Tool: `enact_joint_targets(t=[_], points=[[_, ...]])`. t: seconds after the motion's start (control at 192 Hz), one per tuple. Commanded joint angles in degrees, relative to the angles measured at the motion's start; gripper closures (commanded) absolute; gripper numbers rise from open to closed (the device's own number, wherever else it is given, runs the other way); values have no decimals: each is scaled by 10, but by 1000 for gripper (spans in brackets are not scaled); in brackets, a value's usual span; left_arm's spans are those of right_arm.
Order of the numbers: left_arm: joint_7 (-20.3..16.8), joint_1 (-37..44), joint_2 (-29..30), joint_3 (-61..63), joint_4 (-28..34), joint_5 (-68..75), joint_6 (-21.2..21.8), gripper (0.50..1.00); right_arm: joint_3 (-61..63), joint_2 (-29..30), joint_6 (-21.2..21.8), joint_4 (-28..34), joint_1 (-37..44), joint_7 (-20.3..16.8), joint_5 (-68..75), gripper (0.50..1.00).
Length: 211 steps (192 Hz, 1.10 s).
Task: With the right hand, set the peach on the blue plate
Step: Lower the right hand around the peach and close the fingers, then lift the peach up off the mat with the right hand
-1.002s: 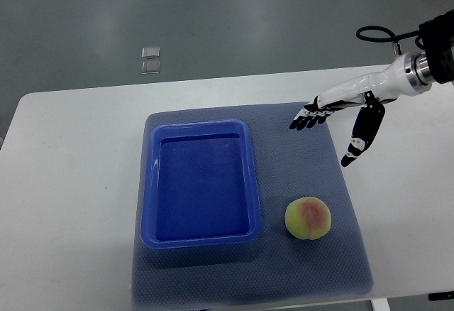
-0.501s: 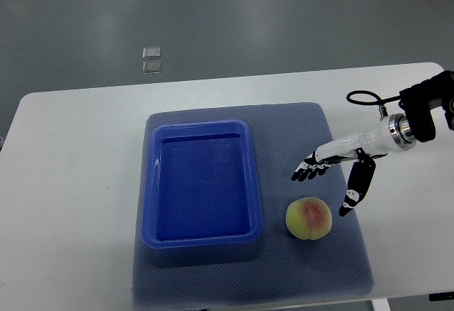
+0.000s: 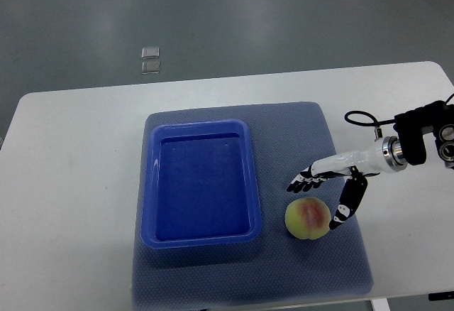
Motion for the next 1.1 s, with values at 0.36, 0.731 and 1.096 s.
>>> enact_joint_targets(t=[0.36, 0.731, 1.096], points=[[1, 0, 0, 0, 1, -1, 0, 500, 52, 9, -41, -9, -93, 22, -17, 574], [1, 0, 0, 0, 1, 0, 1, 500, 60, 14, -77, -18, -130, 43, -31, 693], [1, 0, 0, 0, 1, -1, 1, 500, 105, -31, -29, -21, -36, 47, -60, 1000]])
